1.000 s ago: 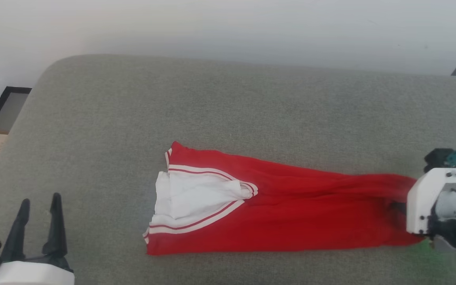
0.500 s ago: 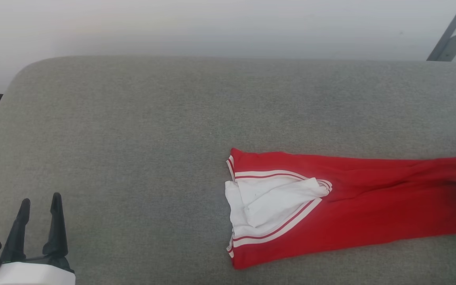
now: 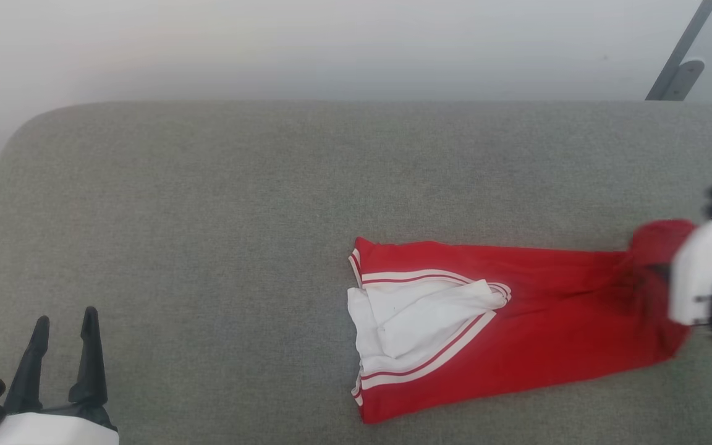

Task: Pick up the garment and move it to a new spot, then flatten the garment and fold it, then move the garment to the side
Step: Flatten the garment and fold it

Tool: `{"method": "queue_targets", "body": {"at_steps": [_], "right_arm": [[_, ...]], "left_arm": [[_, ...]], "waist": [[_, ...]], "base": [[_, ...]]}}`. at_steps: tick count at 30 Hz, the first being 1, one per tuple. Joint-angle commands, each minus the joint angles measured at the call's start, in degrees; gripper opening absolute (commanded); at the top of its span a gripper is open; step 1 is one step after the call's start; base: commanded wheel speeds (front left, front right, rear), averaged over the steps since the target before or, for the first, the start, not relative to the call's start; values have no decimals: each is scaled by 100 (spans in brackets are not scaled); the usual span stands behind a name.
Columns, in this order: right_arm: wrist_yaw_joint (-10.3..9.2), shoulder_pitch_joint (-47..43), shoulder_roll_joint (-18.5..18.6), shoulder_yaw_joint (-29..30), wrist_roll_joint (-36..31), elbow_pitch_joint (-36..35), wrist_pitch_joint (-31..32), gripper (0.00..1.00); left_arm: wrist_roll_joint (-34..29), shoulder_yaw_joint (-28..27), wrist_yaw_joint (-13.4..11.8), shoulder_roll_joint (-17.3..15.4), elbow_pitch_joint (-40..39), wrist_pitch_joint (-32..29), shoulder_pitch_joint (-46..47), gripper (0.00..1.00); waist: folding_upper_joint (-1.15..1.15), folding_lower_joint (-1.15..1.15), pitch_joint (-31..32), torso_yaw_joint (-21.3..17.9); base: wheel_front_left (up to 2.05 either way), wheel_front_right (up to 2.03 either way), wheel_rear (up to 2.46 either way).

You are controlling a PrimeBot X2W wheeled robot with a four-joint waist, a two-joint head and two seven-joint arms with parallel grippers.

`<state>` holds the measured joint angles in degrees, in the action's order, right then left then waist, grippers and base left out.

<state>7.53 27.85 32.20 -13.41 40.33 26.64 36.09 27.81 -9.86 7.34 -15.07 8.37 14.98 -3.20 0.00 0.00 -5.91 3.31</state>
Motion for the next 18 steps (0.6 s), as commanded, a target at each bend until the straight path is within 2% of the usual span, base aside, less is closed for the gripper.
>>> {"method": "queue_targets", "body": {"at_steps": [1,5,9,13,18], "right_arm": [[-9,-98,-76,-82,101,-226,66,0],[-9,-227,-227,-444,303,-1001,244,0],[-8,-239,-470,-900,371,-1420,294,0],[-8,-123,-715,-1439,460,-1562,341,0],[-8,107,-899,-2109,458,-1359,216,0]], "left_arm": [[-6,-3,14,3,14,25,-51,100],[-14,46,15,27,33,25,-35,100],[12,133,15,28,66,25,23,100],[17,257,15,0,134,25,126,100],[-7,451,15,-12,245,25,241,100]], "waist": [[0,0,19,5],[0,0,65,48],[0,0,95,145],[0,0,106,279],[0,0,141,474]], "base": [[0,0,0],[0,0,0],[0,0,0],[0,0,0],[0,0,0]]}}
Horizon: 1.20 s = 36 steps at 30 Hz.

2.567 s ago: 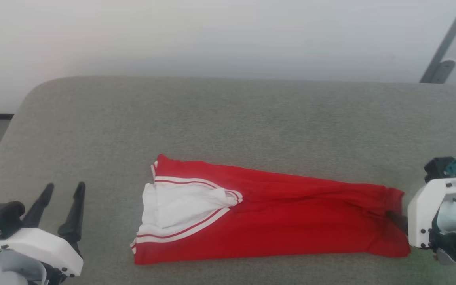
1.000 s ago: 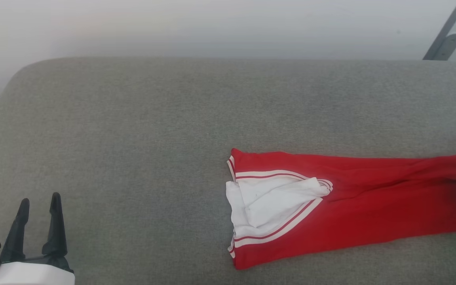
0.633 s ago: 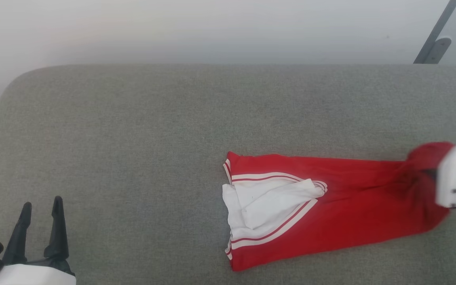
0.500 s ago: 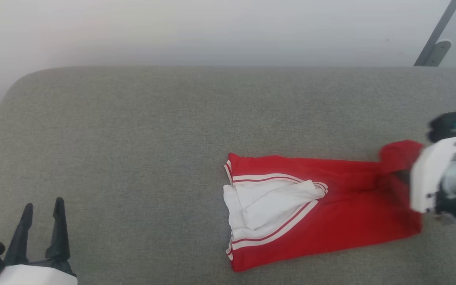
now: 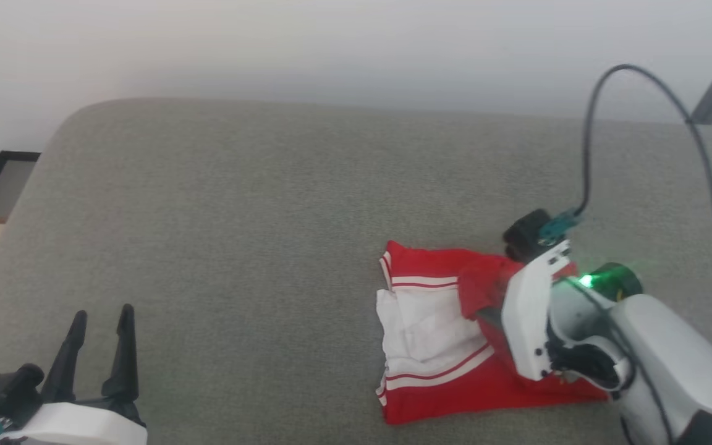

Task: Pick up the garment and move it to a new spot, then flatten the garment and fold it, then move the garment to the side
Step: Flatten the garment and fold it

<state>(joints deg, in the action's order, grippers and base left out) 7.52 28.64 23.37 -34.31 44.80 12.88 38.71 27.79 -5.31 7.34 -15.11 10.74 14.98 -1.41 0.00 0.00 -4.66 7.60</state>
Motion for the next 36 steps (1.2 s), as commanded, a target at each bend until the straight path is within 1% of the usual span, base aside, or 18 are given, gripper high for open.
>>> {"method": "queue_targets", "body": {"at_steps": [1,6,7,8,9,10,15,20,24,31,32,36], "right_arm": [[-7,73,-47,-119,15,92,-77,0],[-6,303,-171,-594,-57,544,-338,1],[-6,337,-195,-662,-61,655,-396,15],[-6,367,-224,-724,-59,760,-457,34],[-5,411,-261,-776,-56,832,-536,45],[-5,446,-304,-815,0,906,-604,100],[-5,568,-349,-938,165,1059,-824,100],[-6,679,-211,-977,277,997,-1132,100],[-5,678,-27,-853,230,960,-1454,100],[-5,482,238,-300,10,1055,-2247,100],[-5,395,310,-128,-74,1081,-2468,100],[-5,168,397,253,-312,1175,-2965,100]], "left_arm": [[-2,20,15,-8,27,25,74,100],[39,133,15,-19,65,25,154,100],[45,149,15,-17,70,25,151,100],[48,156,15,-9,70,25,151,100],[58,162,15,-9,67,25,150,100],[66,168,15,-15,66,25,140,100],[99,125,15,-20,59,25,52,100],[113,33,15,-45,0,25,-94,100],[112,-34,15,-59,-32,24,-190,100],[119,-124,15,-98,-80,25,-264,100],[124,-152,15,-110,-84,25,-288,100],[140,-184,15,-150,-97,25,-341,100]], "waist": [[0,0,23,82],[0,0,60,238],[0,0,67,255],[0,0,75,270],[0,0,82,283],[0,0,92,291],[0,0,147,269],[0,0,238,138],[0,0,287,-11],[0,0,349,-317],[0,0,375,-410],[0,0,431,-583]], "base": [[0,0,0],[0,0,0],[0,0,0],[0,0,0],[0,0,0],[0,0,0],[0,0,0],[0,0,0],[0,0,0],[0,0,0],[0,0,0],[0,0,0]]}}
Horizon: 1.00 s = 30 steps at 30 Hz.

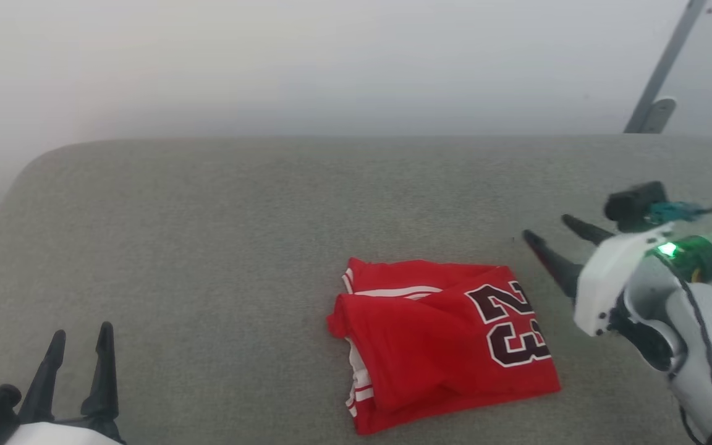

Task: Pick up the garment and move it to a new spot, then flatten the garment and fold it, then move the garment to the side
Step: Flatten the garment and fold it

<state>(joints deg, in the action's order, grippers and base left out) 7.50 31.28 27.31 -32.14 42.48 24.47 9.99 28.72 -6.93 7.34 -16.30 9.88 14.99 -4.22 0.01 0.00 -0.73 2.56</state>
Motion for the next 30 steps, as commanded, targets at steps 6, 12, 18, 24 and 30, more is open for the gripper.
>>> {"method": "queue_targets", "body": {"at_steps": [6,12,18,24,30], "right_arm": [[-4,-461,42,620,-412,124,-801,100],[-3,-860,-43,1156,-778,204,-1447,100],[-3,-1292,-234,1640,-1083,251,-1887,100],[-4,-1599,-373,1953,-1440,144,-2238,100],[-4,-1946,-622,2302,-1862,-84,-2450,100]], "left_arm": [[31,-74,15,-73,-48,23,-165,100],[8,-97,15,-109,-100,24,-251,100],[14,-118,15,-132,-109,24,-275,100],[0,-129,15,-165,-135,24,-307,100],[-5,-123,15,-212,-165,24,-347,100]], "waist": [[-1,0,102,-296],[-1,0,152,-415],[-1,0,202,-446],[-1,0,254,-431],[-1,0,297,-410]], "base": [[0,0,0],[0,0,0],[0,0,0],[0,0,0],[0,0,0]]}}
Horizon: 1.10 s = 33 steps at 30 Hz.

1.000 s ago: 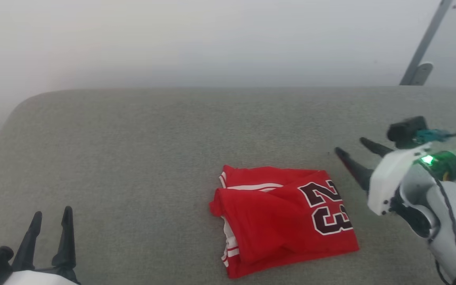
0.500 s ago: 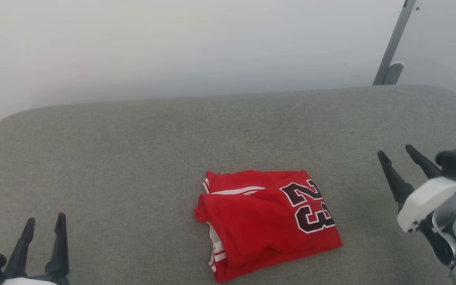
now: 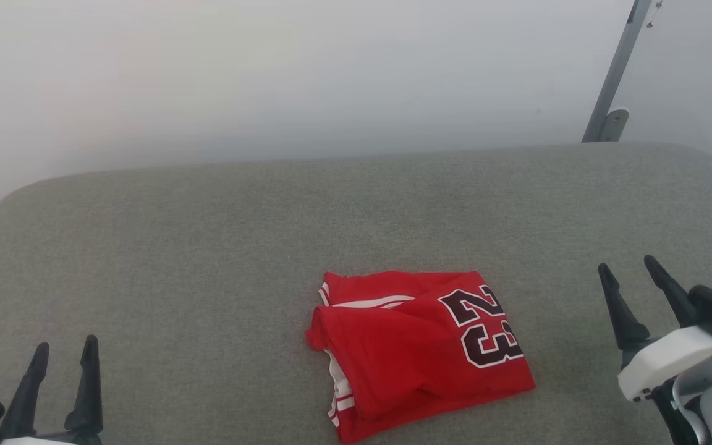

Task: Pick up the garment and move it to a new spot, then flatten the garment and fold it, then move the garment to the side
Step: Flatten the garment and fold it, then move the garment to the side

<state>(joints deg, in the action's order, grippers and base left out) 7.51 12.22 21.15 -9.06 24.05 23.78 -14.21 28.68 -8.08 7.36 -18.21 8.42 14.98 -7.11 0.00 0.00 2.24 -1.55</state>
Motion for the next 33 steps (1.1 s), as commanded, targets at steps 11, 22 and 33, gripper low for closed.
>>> {"method": "queue_targets", "body": {"at_steps": [11,22,33], "right_arm": [[-5,-401,-353,348,-432,-246,-107,100],[-5,-531,-442,471,-503,-344,-109,100],[-4,-461,-361,-85,-197,-240,283,100]], "left_arm": [[24,66,14,-46,9,25,-61,100],[32,152,14,-73,14,25,-11,100],[95,232,14,-75,12,25,1,100]], "waist": [[0,0,-7,-7],[0,0,-30,7],[0,0,-65,265]], "base": [[0,0,0],[0,0,0],[0,0,0]]}}
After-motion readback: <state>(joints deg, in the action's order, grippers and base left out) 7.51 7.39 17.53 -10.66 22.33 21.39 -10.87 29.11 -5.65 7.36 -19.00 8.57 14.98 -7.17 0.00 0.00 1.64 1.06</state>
